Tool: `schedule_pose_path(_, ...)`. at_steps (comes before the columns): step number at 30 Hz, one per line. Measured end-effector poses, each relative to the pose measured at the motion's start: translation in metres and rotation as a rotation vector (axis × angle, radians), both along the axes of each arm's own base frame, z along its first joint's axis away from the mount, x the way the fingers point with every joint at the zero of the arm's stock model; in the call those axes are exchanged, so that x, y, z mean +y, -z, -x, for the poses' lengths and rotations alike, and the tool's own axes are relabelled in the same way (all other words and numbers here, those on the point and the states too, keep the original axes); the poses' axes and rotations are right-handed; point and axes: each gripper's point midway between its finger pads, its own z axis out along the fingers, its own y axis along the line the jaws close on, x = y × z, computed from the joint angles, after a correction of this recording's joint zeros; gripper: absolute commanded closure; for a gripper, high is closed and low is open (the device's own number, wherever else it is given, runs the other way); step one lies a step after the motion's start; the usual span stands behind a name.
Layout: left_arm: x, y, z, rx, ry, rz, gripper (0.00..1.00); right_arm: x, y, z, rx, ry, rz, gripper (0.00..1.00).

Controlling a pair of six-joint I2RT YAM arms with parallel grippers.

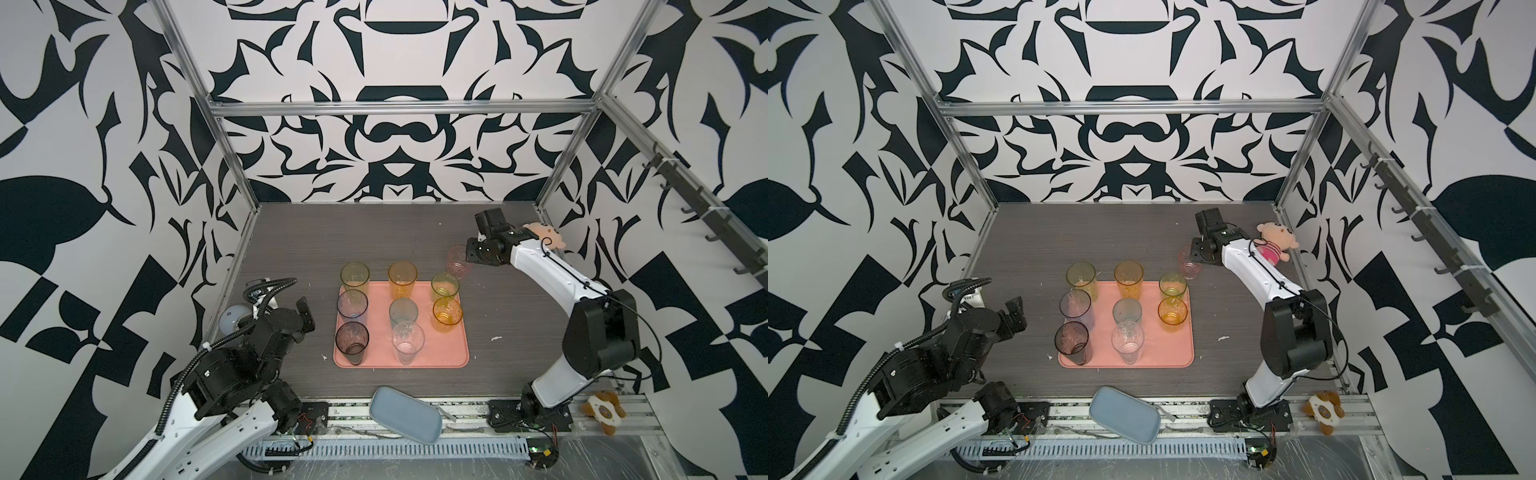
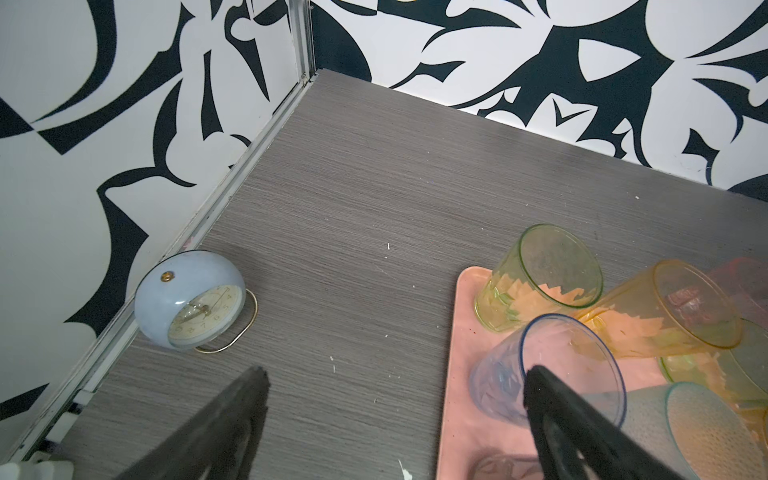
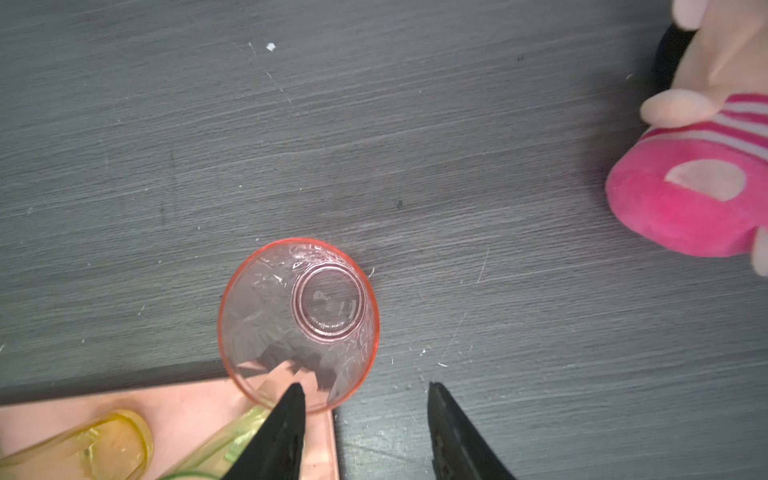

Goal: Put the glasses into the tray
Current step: 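Raise the right gripper and move it over the pink glass, then lower the right gripper into the pink glass rim and close it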

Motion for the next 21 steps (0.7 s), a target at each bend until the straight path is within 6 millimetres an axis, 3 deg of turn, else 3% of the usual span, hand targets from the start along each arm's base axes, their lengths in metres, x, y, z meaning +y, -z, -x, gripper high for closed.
schedule_pose_path(21,0.000,0.000,0.000,-0.001,0.000,0.001,0.00,-0.003,0.043,-0.014,0.098,0.039,-0.038,0.56)
